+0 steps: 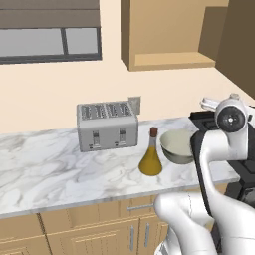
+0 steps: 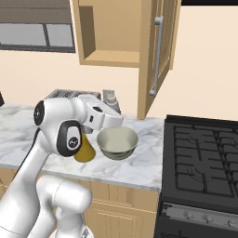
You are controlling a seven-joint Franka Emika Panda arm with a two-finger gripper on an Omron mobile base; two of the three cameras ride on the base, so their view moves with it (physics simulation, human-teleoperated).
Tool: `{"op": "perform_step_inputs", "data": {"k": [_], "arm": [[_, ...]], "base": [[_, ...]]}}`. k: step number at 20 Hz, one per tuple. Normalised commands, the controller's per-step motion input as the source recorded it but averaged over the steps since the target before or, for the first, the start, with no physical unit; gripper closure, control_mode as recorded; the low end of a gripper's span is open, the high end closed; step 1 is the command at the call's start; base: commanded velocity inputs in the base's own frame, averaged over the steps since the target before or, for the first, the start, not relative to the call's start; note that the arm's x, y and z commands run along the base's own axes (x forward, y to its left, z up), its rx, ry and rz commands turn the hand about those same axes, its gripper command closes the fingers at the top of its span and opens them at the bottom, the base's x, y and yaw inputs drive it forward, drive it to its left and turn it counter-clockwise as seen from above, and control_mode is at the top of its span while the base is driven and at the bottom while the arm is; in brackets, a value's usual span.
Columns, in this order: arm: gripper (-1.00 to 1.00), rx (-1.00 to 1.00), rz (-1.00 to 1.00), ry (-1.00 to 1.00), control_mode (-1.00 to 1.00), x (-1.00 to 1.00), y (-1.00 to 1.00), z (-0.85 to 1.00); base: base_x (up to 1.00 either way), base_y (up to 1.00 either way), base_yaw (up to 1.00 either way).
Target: Retrieve the bottle and the shaker from the cabinet and place them next to the mixing bowl on the counter. Then add garlic from the fridge to the mixing bowl.
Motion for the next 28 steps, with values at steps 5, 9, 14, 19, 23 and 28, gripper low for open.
{"op": "perform_step_inputs", "data": {"k": [5,9,14,19,23,28], "arm": [[1.0,-0.11,0.07,0.19,-1.0,-0.12,-0.04,-0.75],[1.0,-0.16,0.06,0.03,-1.0,-0.25,-0.08,-0.65],[1.0,-0.13,0.09,0.06,-1.0,-0.08,-0.25,-0.67],[1.0,-0.11,0.12,0.11,-1.0,0.0,-0.33,-0.7],[1.0,-0.1,0.14,0.15,-1.0,0.0,-0.27,-0.79],[1.0,-0.05,0.29,0.09,-1.0,0.07,-0.23,-0.9]], "base": [[0.0,0.0,0.0],[0.0,0.0,0.0],[0.0,0.0,0.0],[0.0,0.0,0.0],[0.0,0.0,0.0],[0.0,0.0,0.0]]}}
